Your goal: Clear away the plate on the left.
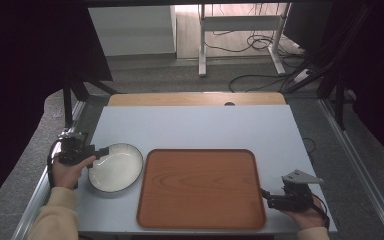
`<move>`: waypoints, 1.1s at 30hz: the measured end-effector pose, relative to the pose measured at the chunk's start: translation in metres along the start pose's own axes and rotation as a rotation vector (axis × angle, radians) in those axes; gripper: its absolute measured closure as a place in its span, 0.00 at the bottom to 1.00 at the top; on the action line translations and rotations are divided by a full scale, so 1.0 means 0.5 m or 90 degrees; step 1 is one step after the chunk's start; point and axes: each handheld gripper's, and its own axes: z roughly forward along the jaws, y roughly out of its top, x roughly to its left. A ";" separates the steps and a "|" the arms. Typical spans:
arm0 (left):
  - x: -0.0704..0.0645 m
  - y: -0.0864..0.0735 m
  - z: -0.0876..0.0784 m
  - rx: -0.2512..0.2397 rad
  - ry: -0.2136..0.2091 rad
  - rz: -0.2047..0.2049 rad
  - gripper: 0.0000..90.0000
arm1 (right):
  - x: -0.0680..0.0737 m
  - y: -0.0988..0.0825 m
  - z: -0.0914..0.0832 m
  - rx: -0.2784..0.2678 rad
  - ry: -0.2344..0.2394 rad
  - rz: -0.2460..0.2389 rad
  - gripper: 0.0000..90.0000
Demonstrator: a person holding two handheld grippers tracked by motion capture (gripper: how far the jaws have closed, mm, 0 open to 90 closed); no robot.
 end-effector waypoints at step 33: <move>0.059 -0.042 0.023 0.047 -0.003 -0.050 0.35 | 0.000 -0.003 0.007 0.015 0.002 -0.014 0.14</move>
